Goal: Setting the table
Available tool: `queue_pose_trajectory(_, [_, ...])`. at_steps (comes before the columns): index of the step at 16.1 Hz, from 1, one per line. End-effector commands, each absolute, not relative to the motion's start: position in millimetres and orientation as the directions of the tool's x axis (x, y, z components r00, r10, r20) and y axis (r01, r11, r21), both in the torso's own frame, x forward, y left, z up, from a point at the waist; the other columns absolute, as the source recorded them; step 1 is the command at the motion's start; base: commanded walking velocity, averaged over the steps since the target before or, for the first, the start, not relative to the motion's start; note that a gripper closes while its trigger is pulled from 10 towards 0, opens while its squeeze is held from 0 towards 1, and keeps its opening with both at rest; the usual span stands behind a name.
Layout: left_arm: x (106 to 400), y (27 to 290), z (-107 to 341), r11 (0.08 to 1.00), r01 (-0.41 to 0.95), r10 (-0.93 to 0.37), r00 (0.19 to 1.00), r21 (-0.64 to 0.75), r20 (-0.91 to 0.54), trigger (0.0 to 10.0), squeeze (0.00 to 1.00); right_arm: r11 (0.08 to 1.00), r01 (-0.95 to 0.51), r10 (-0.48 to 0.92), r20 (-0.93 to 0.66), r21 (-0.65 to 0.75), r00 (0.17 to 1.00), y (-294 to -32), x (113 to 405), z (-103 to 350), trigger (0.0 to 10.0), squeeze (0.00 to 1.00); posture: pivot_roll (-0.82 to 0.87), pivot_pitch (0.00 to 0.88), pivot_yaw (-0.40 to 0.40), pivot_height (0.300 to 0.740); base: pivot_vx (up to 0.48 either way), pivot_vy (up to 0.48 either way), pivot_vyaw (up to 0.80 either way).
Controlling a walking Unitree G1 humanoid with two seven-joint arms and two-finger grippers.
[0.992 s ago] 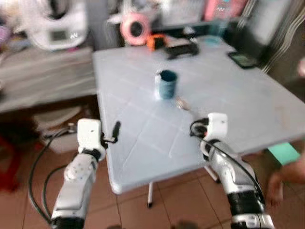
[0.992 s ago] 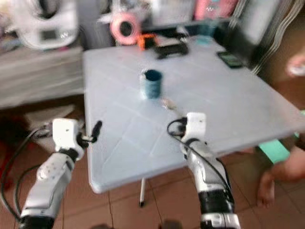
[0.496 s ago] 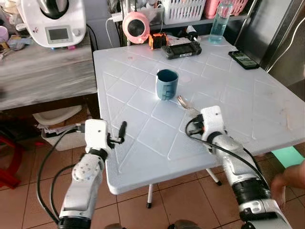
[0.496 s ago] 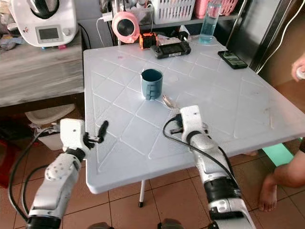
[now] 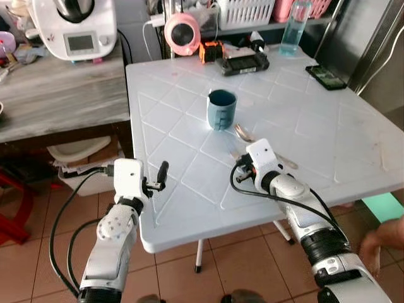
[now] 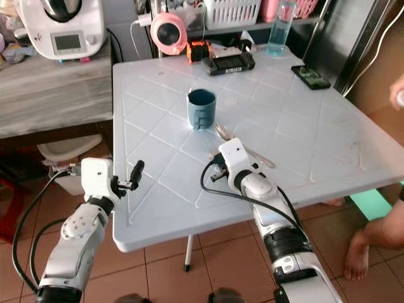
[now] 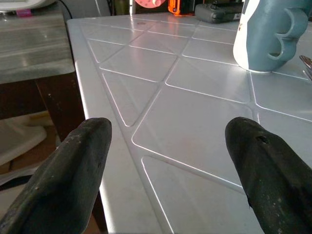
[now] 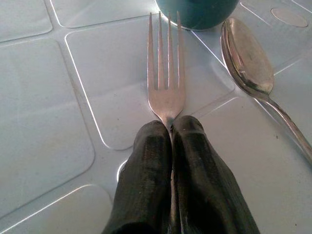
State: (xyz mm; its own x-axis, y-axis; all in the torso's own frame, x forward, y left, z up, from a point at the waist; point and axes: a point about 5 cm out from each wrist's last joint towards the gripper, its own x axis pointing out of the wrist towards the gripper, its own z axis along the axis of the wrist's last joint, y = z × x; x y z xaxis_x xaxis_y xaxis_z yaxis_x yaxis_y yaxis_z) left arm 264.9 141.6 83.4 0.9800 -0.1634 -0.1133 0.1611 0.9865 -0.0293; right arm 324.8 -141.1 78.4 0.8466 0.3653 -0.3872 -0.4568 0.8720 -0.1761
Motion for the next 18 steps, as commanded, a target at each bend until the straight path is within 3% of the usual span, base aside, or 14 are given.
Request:
queue_pose_trajectory(1, [264.1, 142.7, 84.6, 0.987, 0.157, -0.158, 0.981, -0.017, -0.116, 10.0, 0.0, 0.871, -0.466, 0.354, -0.459, -0.155, 0.815, -142.8, 318.4, 62.5, 10.0, 1.0, -0.01, 0.01, 0.027, 0.74, 0.0, 0.0, 0.0])
queue_pose_trajectory(11, [265.9, 143.4, 84.8, 0.987, 0.163, -0.163, 0.979, -0.01, -0.12, 10.0, 0.0, 0.852, -0.51, 0.422, -0.42, -0.119, 0.804, -144.9, 319.9, 70.6, 10.0, 0.99, -0.01, 0.01, 0.038, 0.74, 0.0, 0.0, 0.0])
queue_pose_trajectory(12, [265.9, 143.4, 84.8, 0.987, 0.163, -0.163, 0.979, -0.01, -0.12, 10.0, 0.0, 0.85, -0.512, 0.426, -0.415, -0.12, 0.804, -144.2, 320.2, 72.2, 10.0, 0.44, -0.01, 0.01, 0.038, 0.74, 0.0, 0.0, 0.0])
queue_pose_trajectory(13, [265.9, 143.2, 84.8, 0.986, 0.165, -0.165, 0.979, -0.009, -0.12, 10.0, 0.0, 0.848, -0.515, 0.431, -0.407, -0.122, 0.805, -142.7, 320.8, 75.0, 10.0, 0.0, -0.01, 0.009, 0.036, 0.74, 0.0, 0.0, 0.0])
queue_pose_trajectory(18, [265.6, 143.5, 84.4, 0.986, 0.167, -0.166, 0.978, -0.008, -0.123, 10.0, 0.0, 0.841, -0.533, 0.471, -0.358, -0.091, 0.806, -133.9, 319.6, 85.6, 10.0, 0.0, -0.01, 0.009, 0.036, 0.74, 0.0, 0.0, 0.0])
